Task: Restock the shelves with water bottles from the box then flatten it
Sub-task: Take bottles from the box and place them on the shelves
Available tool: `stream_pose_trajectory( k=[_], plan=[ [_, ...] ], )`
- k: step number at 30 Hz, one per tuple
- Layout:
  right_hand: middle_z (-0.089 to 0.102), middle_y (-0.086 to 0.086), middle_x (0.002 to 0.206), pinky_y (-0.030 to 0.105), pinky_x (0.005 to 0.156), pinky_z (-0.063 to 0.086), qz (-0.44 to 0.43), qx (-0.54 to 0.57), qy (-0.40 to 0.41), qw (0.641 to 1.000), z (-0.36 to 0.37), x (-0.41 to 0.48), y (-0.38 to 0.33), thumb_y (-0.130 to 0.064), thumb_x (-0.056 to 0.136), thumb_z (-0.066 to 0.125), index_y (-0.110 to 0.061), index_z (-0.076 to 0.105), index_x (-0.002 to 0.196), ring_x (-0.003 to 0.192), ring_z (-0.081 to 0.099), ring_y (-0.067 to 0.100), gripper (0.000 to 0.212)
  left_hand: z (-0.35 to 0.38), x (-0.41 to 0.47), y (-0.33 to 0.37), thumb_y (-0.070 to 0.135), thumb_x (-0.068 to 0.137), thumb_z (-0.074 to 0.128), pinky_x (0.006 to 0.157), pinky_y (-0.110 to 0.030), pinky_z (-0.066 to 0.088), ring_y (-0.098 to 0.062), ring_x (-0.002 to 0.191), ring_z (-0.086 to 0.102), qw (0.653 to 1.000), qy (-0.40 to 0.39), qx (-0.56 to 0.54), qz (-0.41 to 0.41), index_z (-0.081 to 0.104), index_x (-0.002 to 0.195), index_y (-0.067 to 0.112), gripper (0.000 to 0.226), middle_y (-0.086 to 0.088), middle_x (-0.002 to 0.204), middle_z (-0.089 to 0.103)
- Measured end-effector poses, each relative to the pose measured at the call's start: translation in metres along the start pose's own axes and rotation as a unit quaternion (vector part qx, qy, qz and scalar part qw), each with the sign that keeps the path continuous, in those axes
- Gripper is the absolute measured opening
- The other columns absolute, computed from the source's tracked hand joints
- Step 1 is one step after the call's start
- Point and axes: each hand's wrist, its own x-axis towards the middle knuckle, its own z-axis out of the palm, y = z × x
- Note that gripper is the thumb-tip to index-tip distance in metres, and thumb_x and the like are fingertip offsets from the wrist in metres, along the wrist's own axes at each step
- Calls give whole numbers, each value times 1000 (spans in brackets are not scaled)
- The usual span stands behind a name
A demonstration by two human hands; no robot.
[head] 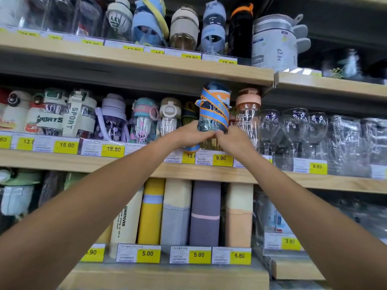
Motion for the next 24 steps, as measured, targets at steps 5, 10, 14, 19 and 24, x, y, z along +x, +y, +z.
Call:
stream_pose_trajectory(
  k=[5, 10, 14, 19, 24],
  plan=[
    [51, 3, 68, 30, 58, 33, -22, -5, -13, 1000, -7, -6, 2, -23, 93, 46, -9, 51, 74, 74, 50, 26, 25, 7, 6, 1, 32, 92, 58, 97, -29, 45, -16, 110, 59, 999, -6, -22, -43, 61, 120, 19, 31, -1, 119, 65],
    [52, 5, 71, 27, 53, 33, -31, 32, -20, 999, -11, -8, 7, -18, 91, 45, -9, 54, 80, 68, 48, 23, 16, 10, 2, 9, 21, 98, 48, 85, -17, 34, -11, 107, 49, 999, -26, -17, -38, 50, 131, 13, 34, -3, 120, 56],
    [47, 1, 64, 26, 50, 29, -31, 35, -28, 999, -13, -11, 7, -14, 89, 44, -10, 53, 78, 59, 43, 17, 15, 13, 3, 8, 24, 97, 49, 79, -21, 40, -18, 105, 54, 999, 3, 13, -52, 55, 125, 10, 32, -6, 116, 60],
    [52, 8, 78, 27, 55, 33, -20, 45, -34, 998, -17, -13, 10, -12, 89, 44, -5, 55, 80, 70, 47, 21, 16, 17, 1, 6, 28, 93, 57, 58, -24, 35, -15, 78, 48, 994, 35, 80, -68, 58, 114, 11, 28, 2, 77, 52],
    [65, 11, 100, 31, 77, 45, -18, 119, 6, 993, -21, -23, 16, -11, 91, 46, -4, 64, 106, 87, 57, 23, 24, 20, -7, 5, 36, 85, 58, 82, -36, 51, -29, 93, 62, 978, 130, 125, -109, 55, 108, 14, 32, -6, 100, 64]
  ],
)
